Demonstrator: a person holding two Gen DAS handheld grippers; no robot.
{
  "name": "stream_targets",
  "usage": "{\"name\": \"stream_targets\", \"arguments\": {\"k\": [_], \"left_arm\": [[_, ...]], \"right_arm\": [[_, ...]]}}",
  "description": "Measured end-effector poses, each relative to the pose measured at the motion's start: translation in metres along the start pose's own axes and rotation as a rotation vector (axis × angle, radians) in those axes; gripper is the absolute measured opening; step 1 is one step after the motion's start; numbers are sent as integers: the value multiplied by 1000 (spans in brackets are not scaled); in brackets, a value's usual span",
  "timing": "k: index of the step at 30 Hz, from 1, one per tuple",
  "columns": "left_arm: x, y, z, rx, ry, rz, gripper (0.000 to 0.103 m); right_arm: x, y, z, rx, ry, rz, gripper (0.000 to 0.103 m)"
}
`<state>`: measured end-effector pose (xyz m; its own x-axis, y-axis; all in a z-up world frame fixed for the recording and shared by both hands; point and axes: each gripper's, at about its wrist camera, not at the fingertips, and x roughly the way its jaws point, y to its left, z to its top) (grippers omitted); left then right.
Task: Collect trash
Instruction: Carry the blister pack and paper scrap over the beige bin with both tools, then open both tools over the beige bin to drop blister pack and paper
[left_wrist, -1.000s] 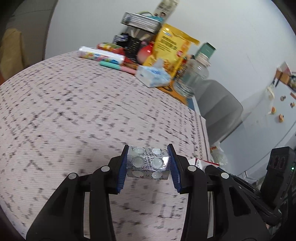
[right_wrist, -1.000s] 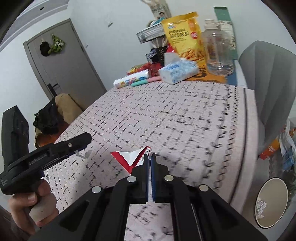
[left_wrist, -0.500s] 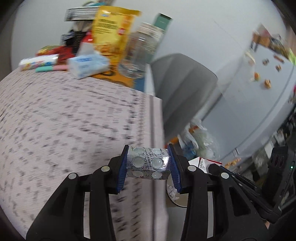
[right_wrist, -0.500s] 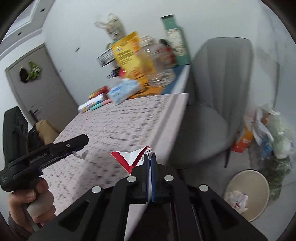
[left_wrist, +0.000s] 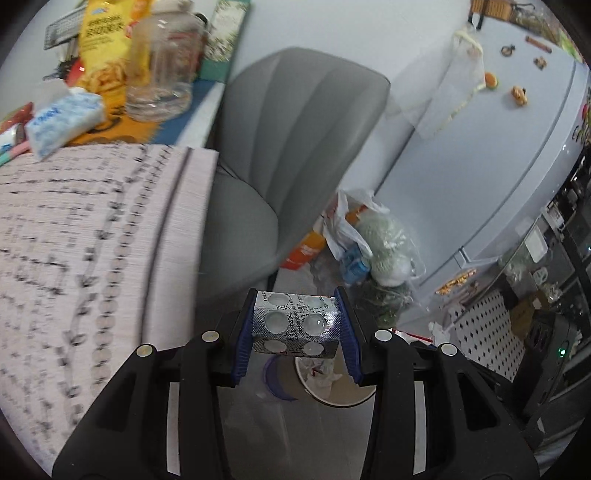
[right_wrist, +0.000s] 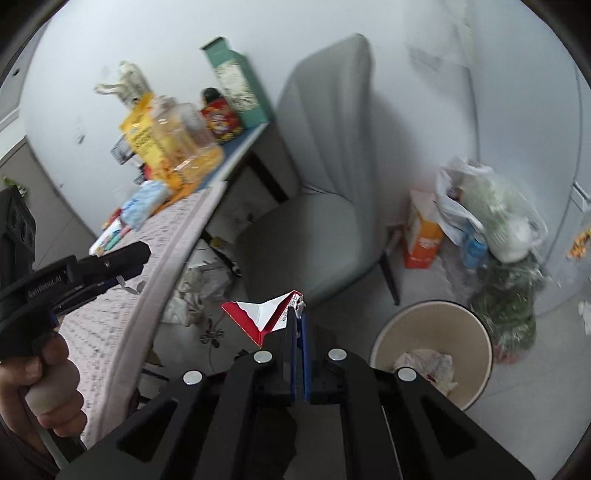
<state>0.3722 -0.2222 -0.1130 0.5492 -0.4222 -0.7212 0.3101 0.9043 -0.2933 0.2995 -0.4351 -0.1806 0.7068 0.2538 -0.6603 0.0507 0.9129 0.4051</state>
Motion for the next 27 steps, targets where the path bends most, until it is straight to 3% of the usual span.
{"name": "stream_targets", "arguments": {"k": [10,11,12,14,20,24,25,26,27], "left_arm": [[72,-42,-9,46,123,-64,41],[78,-46,-10,51,135,-72,41],[81,-48,-11,58,142,-77,41],[90,-55,-13,74,157,-87,41],[115,-83,-18,93,206,-142,41],[128,-109,-23,105,237,-203,42],[129,-112,-23,99,243,-223,47],[132,-116,-23,90,254,-242,68],[131,-118,-21,74,258,-259,81]], "right_arm": [[32,-83,-9,130,24,-115,7],[36,-91,-9,144,32,-131,16],[38,-97,-9,156,36,-132,38],[36,-115,-8,202,7,-130,54],[16,-148,-15,269,-11,-177,56],[-6,-159,-29,284,-16,-191,66],[-12,-160,-30,284,-23,-195,67],[-19,-161,-32,284,-35,-204,68],[-25,-163,-33,288,-45,-209,69]]}}
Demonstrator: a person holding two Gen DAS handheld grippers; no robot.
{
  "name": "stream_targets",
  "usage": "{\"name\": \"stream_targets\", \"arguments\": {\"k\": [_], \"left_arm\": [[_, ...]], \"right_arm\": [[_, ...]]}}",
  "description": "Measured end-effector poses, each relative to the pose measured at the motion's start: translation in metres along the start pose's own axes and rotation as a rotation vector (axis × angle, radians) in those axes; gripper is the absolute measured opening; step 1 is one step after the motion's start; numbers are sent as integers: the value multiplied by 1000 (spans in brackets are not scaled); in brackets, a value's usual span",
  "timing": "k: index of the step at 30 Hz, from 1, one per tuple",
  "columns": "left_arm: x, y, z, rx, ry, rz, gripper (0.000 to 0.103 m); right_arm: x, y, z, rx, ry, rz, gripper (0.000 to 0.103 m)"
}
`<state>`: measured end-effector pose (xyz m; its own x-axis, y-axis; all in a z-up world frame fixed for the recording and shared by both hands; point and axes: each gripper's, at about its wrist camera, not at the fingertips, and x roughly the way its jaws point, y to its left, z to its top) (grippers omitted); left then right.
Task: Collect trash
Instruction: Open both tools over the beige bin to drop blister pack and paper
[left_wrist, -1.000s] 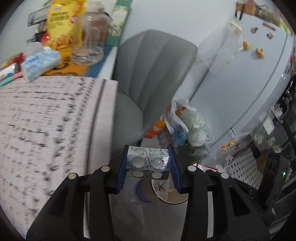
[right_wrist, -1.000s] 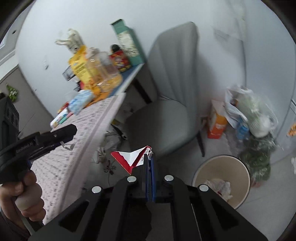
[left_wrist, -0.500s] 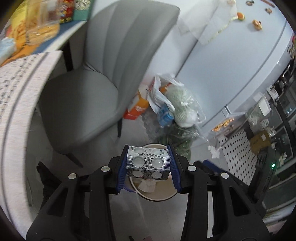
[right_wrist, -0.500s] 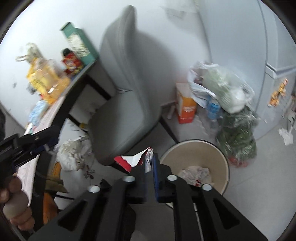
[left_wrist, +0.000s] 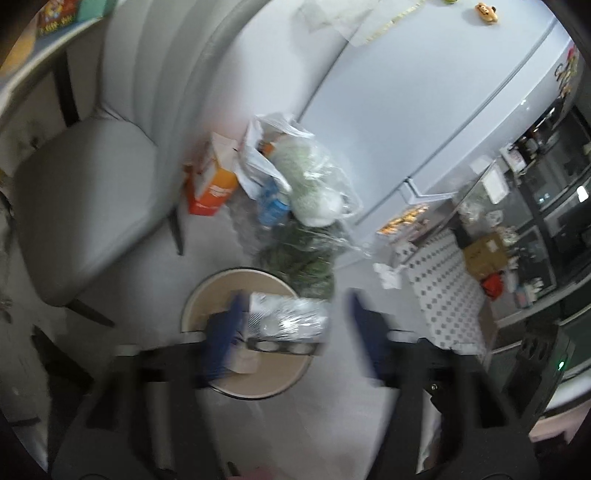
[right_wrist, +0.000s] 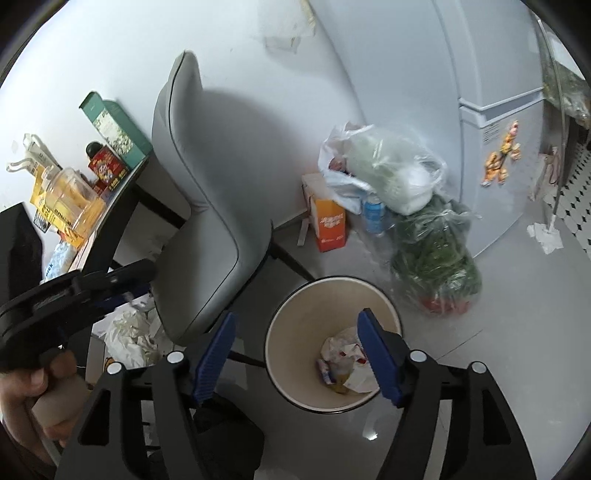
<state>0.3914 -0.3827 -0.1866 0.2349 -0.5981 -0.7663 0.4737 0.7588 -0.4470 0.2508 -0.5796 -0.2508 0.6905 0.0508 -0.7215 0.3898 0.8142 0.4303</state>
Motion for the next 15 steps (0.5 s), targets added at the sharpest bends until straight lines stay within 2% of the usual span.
{"name": "stream_targets", "arguments": {"k": [2,5,8,15], "left_arm": [[-9,1,0,-11,-29,-8,83],[-28,5,1,-18,-63,25,91],[-53,11,-2,-21,-106,59,92],[-116,29,-14,-66,-208,132,94]], "right_arm": [[-9,-5,1,12,-15,3,69],[-19,-10,2,31,-37,6,70],[-26,-7,3,32,-43,19,73],[-51,22,5,-2,-88,74,93]]}}
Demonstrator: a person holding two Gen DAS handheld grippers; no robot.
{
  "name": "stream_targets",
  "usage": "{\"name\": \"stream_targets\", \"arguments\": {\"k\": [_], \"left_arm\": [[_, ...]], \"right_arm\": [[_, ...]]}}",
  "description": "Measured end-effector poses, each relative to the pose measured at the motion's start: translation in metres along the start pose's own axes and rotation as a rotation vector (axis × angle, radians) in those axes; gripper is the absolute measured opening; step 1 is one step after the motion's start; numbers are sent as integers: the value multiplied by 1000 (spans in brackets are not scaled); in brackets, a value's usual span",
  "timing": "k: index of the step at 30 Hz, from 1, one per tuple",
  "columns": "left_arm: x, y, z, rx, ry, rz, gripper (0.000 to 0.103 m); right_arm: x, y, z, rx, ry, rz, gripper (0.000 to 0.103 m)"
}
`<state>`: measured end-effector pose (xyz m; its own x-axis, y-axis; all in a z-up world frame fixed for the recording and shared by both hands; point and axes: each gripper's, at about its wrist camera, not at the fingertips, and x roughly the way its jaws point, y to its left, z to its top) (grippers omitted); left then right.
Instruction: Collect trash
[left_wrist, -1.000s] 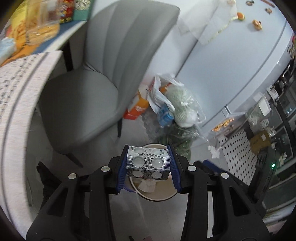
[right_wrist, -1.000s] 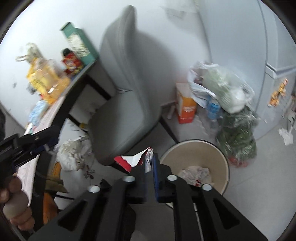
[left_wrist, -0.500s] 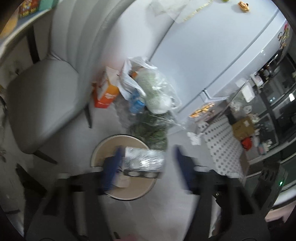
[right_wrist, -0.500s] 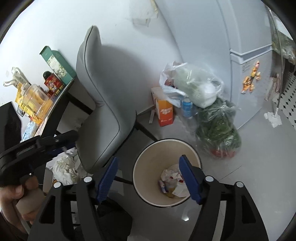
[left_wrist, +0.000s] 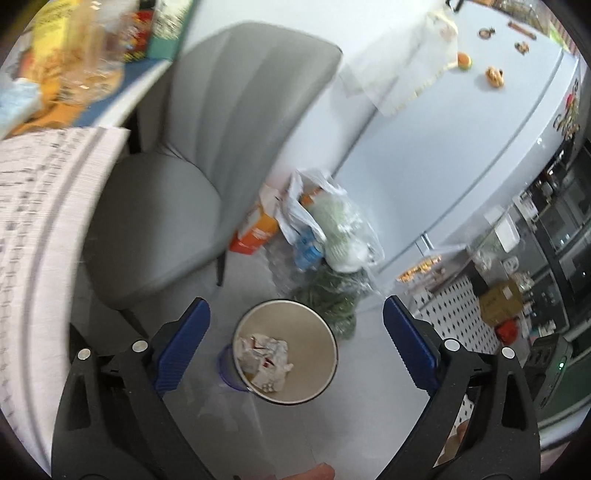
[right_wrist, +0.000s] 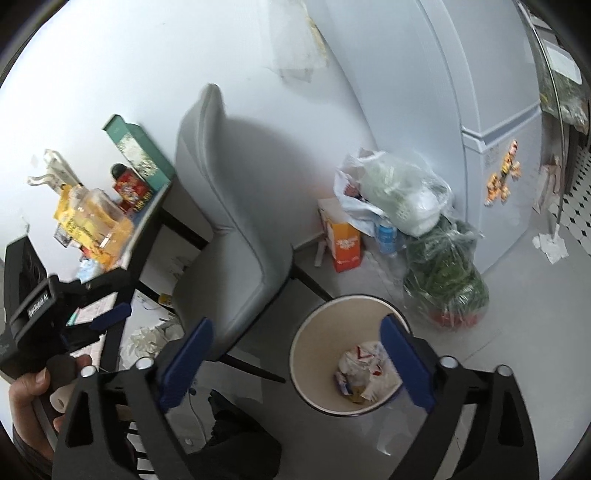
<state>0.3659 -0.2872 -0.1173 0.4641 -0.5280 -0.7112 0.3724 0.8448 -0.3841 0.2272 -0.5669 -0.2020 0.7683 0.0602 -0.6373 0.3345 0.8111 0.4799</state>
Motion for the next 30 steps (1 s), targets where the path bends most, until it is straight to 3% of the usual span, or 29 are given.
{"name": "stream_targets", "arguments": {"k": [10,21,30], "left_arm": [[-91,23,-9,9,-114,52,94],[-188,46,-30,-14,-241,106,97],[-257,60,-61,-27,-317,201,97]], "right_arm": [[-31,46,-5,-62,1,17,95],[-83,125,-16,-202,-26,50,95],[-120,178,-31,-288,-32,129,95]]}}
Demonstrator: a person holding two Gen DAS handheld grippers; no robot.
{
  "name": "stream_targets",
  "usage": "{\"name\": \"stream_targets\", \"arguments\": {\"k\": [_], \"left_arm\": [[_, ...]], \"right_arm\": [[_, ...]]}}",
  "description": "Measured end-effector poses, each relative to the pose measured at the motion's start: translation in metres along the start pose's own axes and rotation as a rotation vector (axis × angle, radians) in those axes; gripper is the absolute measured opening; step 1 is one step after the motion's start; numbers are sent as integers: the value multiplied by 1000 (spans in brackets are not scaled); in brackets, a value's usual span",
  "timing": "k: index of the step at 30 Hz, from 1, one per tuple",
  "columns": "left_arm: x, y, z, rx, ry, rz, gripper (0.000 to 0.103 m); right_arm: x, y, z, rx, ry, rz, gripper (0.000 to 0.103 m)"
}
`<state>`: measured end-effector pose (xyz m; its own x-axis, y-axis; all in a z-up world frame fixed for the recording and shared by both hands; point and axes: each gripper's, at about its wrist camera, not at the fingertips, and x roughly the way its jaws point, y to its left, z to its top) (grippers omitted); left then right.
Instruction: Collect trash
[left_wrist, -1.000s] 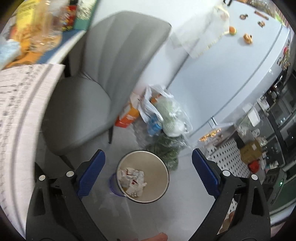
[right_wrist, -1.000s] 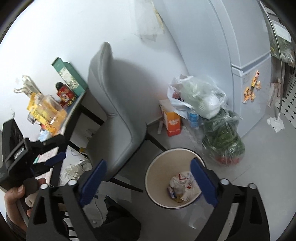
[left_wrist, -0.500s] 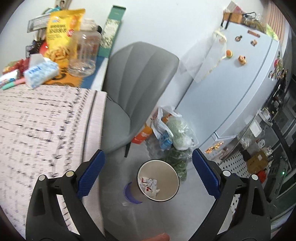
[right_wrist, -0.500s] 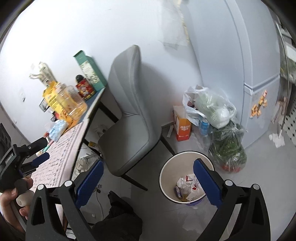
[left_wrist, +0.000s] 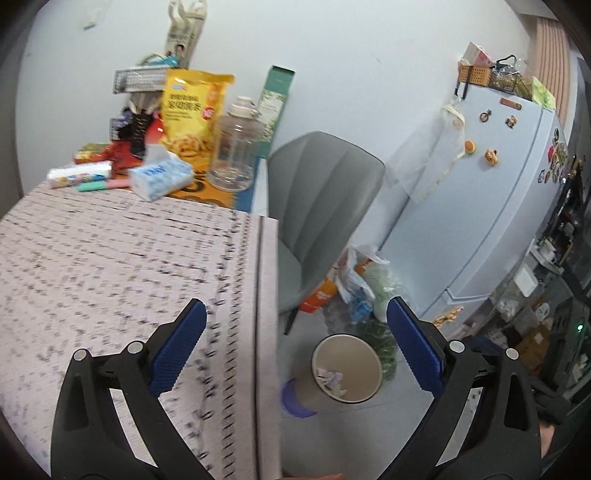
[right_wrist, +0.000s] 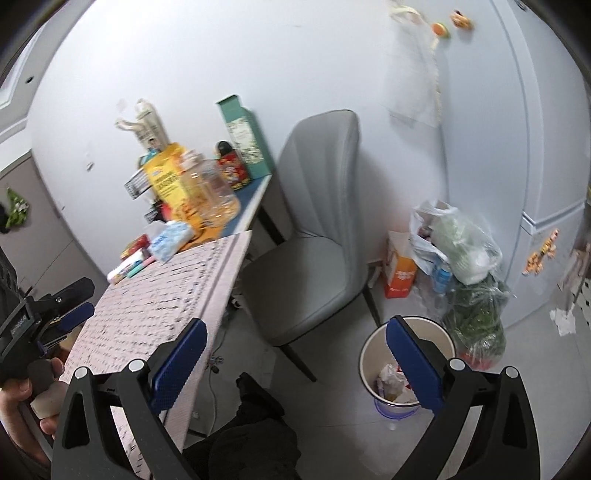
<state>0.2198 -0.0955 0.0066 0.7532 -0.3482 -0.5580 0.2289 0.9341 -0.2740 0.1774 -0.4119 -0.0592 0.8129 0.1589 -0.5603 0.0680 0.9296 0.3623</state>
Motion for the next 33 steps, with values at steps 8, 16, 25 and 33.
{"name": "stream_targets", "arguments": {"k": [8,16,25,33], "left_arm": [[-54,18,-18,-15,-50,74,97],[-91,29,-42,-18,-70,133,97],[-124,44,-62,-38,-84,196,97],[-138,52,-67,-50,-105,230,97]], "right_arm": [[-21,45,-14,-72,6,62,95],[-34,74,-32,-150,15,112,95],[-47,96,-46,-190,19,174,95],[-47,113,-57,-251,31,191,95]]}}
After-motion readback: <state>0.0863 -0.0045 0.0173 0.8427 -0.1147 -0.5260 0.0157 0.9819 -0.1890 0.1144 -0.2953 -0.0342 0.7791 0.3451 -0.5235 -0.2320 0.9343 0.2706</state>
